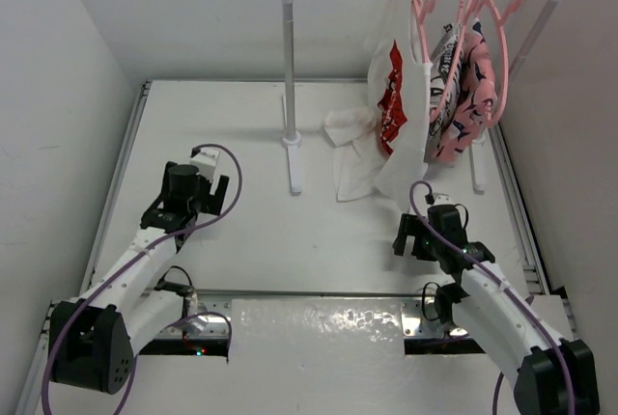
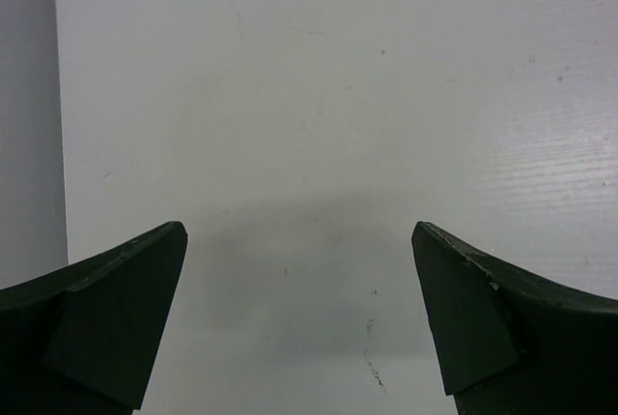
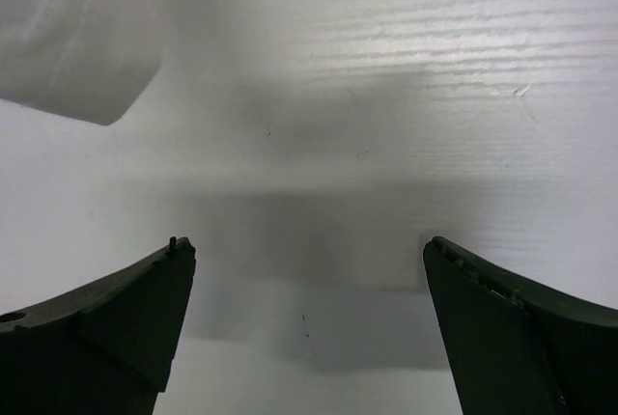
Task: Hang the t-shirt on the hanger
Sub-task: Reset both arms
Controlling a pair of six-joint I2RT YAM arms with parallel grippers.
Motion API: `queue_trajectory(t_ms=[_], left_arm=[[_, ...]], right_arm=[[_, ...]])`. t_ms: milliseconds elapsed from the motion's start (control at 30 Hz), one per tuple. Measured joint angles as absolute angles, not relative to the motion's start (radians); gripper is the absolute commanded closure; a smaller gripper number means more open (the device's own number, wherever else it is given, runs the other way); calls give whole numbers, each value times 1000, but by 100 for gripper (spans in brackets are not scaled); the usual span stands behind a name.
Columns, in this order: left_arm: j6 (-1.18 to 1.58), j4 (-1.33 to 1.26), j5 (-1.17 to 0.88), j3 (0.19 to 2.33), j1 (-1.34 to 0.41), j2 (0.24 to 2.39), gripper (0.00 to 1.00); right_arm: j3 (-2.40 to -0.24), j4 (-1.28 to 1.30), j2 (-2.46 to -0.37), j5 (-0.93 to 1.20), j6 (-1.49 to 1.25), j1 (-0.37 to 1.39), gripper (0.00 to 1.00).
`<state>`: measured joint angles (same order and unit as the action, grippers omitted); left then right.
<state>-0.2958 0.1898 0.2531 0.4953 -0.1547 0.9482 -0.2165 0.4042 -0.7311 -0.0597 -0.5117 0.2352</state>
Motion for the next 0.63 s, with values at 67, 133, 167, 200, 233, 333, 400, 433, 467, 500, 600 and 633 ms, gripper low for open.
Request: queue_trajectory(t_ms=[67,133,167,200,233,333,400,433,467,500,600,633], left_arm=[[-270,171,283,495,-154,948,0],[-252,156,301,495,-150,948,0],[-245,151,308,495,-149,947,0],[-239,148,314,495,-148,946,0],[-233,146,320,495,-148,944,0],[-220,138,335,495,-147,942,0],[-206,134,345,495,-147,942,0],[-202,133,348,495,-146,941,0],[-198,132,352,495,-144,939,0],[-194,131,356,495,-144,936,0],[-186,130,362,495,-142,925,0],[-182,130,364,495,-142,923,0]], right_arm=[[-216,405,-704,-76,-509,235,1],[-216,406,-685,-85,-505,235,1],[-216,406,-680,-88,-503,235,1],[-216,408,-676,-89,-500,235,1],[-216,411,-673,-94,-496,235,1],[-216,422,-670,-105,-490,235,1],[-216,427,-669,-107,-481,235,1],[-217,428,-668,-109,-476,235,1],[-216,429,-667,-111,-471,235,1],[-216,429,-665,-114,-468,235,1],[-216,429,-654,-123,-463,235,1],[-216,429,-648,-127,-463,235,1]])
